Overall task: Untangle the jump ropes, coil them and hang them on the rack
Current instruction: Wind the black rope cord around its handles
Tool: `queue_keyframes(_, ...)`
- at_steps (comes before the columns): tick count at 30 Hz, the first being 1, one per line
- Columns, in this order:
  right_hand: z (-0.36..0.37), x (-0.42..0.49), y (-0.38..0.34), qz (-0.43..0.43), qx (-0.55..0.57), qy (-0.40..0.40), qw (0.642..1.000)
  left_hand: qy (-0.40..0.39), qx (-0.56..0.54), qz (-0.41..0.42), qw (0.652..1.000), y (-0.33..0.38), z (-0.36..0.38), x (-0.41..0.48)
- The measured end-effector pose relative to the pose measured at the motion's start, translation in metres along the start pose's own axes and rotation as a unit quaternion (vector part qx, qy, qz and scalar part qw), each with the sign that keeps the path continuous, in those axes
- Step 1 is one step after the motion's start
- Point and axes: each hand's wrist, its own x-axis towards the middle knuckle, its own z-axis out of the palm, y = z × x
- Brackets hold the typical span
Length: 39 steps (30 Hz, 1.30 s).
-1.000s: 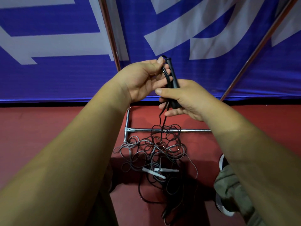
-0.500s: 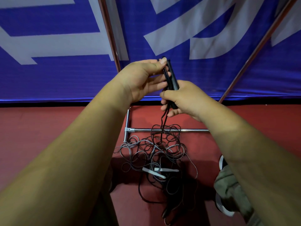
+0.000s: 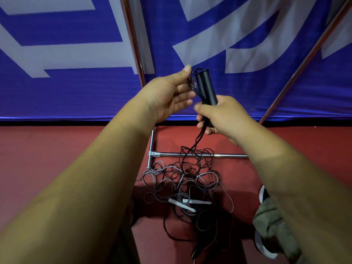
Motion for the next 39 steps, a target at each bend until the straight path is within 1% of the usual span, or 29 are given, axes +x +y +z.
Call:
queue_keyframes(2,0.000,0.000,-0.001,-0.009,0.017,0.016,1.000,0.043,0.045,-0.011,0.998,-0.005,-0.001,0.006)
queue_keyframes(3,0.000,0.000,-0.003,-0.014,0.026,0.027,0.999,0.049,0.096,-0.023,0.994,-0.009,-0.001,0.009)
queue_keyframes(4,0.000,0.001,-0.005,-0.020,0.034,0.039,0.998,0.030,0.154,-0.040,0.987,-0.013,-0.002,0.009)
queue_keyframes(5,-0.001,0.001,-0.006,-0.027,0.046,0.050,0.997,-0.018,0.210,-0.057,0.976,-0.018,-0.002,0.008)
queue_keyframes(6,-0.002,0.002,-0.008,-0.032,0.063,0.059,0.996,-0.088,0.253,-0.072,0.961,-0.022,-0.002,0.006)
queue_keyframes(8,-0.004,0.004,-0.009,-0.039,0.097,0.075,0.992,-0.223,0.308,-0.093,0.920,-0.027,-0.001,-0.001)
queue_keyframes(9,-0.006,0.004,-0.010,-0.043,0.107,0.079,0.990,-0.264,0.335,-0.092,0.900,-0.028,0.000,-0.004)
queue_keyframes(10,-0.008,0.004,-0.010,-0.048,0.112,0.079,0.989,-0.282,0.363,-0.077,0.885,-0.028,0.001,-0.006)
queue_keyframes(13,-0.014,0.000,-0.014,-0.068,0.111,0.063,0.989,-0.259,0.452,-0.019,0.853,-0.022,0.002,-0.009)
queue_keyframes(16,-0.017,-0.004,-0.017,-0.080,0.101,0.057,0.990,-0.247,0.478,-0.011,0.843,-0.019,0.001,-0.011)
queue_keyframes(18,-0.017,-0.005,-0.018,-0.086,0.113,0.074,0.987,-0.235,0.516,-0.011,0.824,-0.022,0.000,-0.008)
queue_keyframes(19,-0.017,-0.004,-0.019,-0.087,0.126,0.089,0.984,-0.223,0.544,-0.012,0.809,-0.025,-0.002,-0.005)
queue_keyframes(20,-0.017,-0.004,-0.020,-0.087,0.144,0.107,0.980,-0.210,0.581,-0.017,0.786,-0.029,-0.004,-0.002)
queue_keyframes(22,-0.019,-0.001,-0.024,-0.089,0.193,0.148,0.966,-0.191,0.664,-0.046,0.722,-0.041,-0.009,0.005)
queue_keyframes(23,-0.021,0.000,-0.026,-0.092,0.217,0.165,0.958,-0.189,0.694,-0.079,0.690,-0.049,-0.013,0.009)
queue_keyframes(24,-0.023,0.001,-0.027,-0.096,0.236,0.178,0.950,-0.194,0.710,-0.122,0.666,-0.056,-0.016,0.012)
queue_keyframes(26,-0.026,0.001,-0.029,-0.105,0.260,0.192,0.940,-0.195,0.722,-0.214,0.628,-0.066,-0.019,0.014)
queue_keyframes(27,-0.026,0.001,-0.029,-0.108,0.266,0.195,0.938,-0.190,0.732,-0.240,0.609,-0.068,-0.020,0.015)
queue_keyframes(29,-0.027,0.000,-0.028,-0.108,0.273,0.196,0.936,-0.174,0.760,-0.239,0.579,-0.068,-0.017,0.012)
queue_keyframes(30,-0.027,-0.001,-0.028,-0.105,0.275,0.194,0.936,-0.164,0.768,-0.224,0.577,-0.067,-0.015,0.012)
queue_keyframes(31,-0.026,-0.002,-0.028,-0.101,0.276,0.191,0.937,-0.159,0.763,-0.203,0.592,-0.066,-0.014,0.013)
queue_keyframes(32,-0.026,-0.003,-0.028,-0.096,0.276,0.184,0.938,-0.162,0.747,-0.164,0.623,-0.063,-0.012,0.014)
queue_keyframes(33,-0.025,-0.003,-0.029,-0.090,0.272,0.176,0.942,-0.162,0.723,-0.118,0.661,-0.060,-0.011,0.016)
queue_keyframes(34,-0.024,-0.005,-0.030,-0.083,0.266,0.166,0.946,-0.157,0.688,-0.065,0.705,-0.055,-0.008,0.016)
queue_keyframes(36,-0.023,-0.008,-0.032,-0.070,0.255,0.138,0.955,-0.158,0.605,0.018,0.780,-0.045,-0.001,0.013)
queue_keyframes(37,-0.022,-0.010,-0.033,-0.065,0.248,0.121,0.959,-0.174,0.561,0.039,0.809,-0.042,0.000,0.013)
queue_keyframes(38,-0.022,-0.012,-0.034,-0.062,0.240,0.105,0.963,-0.196,0.525,0.048,0.827,-0.039,0.001,0.011)
queue_keyframes(39,-0.023,-0.013,-0.035,-0.059,0.231,0.092,0.967,-0.217,0.507,0.045,0.833,-0.036,0.001,0.008)
